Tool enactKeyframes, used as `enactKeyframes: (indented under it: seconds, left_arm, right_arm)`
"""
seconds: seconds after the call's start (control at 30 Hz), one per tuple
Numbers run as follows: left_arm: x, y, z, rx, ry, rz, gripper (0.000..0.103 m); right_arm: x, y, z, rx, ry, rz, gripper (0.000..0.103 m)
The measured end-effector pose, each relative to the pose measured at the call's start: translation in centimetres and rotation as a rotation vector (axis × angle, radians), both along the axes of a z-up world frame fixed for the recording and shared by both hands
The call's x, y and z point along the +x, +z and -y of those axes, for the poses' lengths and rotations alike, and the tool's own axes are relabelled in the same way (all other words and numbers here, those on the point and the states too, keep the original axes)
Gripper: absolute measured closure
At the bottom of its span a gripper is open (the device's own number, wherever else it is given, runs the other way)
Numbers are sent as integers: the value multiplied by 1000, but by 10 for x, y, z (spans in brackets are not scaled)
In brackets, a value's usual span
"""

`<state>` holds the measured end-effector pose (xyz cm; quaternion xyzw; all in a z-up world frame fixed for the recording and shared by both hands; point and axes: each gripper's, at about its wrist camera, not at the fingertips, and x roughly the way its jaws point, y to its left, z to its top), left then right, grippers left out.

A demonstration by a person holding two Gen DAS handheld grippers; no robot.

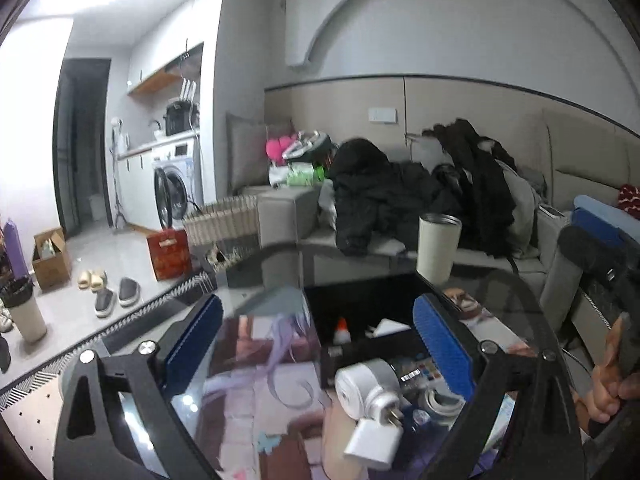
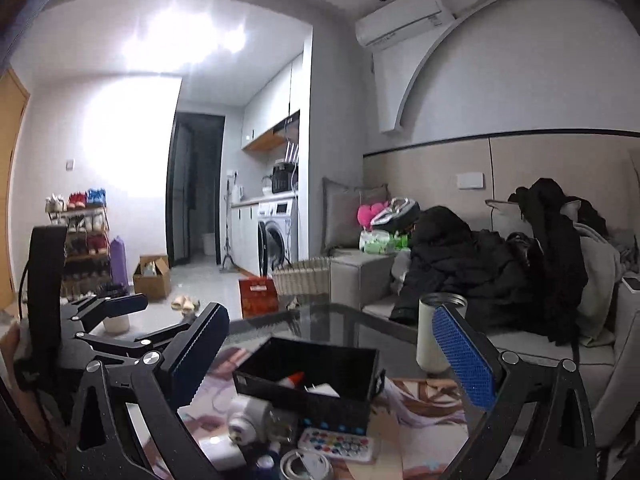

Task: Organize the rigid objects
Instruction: 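Grasp the white square charger with the left gripper while the right gripper reaches the green earplug box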

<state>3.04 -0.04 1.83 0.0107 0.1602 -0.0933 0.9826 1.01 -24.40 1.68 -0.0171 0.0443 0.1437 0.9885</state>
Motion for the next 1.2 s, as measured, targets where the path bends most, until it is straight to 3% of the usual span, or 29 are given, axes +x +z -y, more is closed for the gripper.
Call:
enactKeyframes:
  seconds: [0.2,0.37,0.57,0.63,0.87,1.07,1.2]
  left_arm:
    - [5,-7,9,33,-5,-51,6]
    - [22,-27,8,22,-28,-210,6]
    - [28,-49,22,53,-108,-328,7]
    - [30,-58,27,60,-144,-387,12]
    - [38,-86,50,122,-227,-531,19]
    - [45,-101,55,137,-238,-607,31]
    - [51,-108,52,146,-229,-635,53]
  right_arm:
    - [38,-18,-5,-49,53,-238,0]
    - [56,-38,-6,-61,68,-385,0]
    - [66,-66,-13,-111,92,-546,1]
    - [70,-77,-15,-145,97,-596,1]
    - [86,-122,-15,-134,183,-831,23]
    - [91,-136,-18,-181,135,-856,23]
    - [96,-145,-11,-129,128,-909,23]
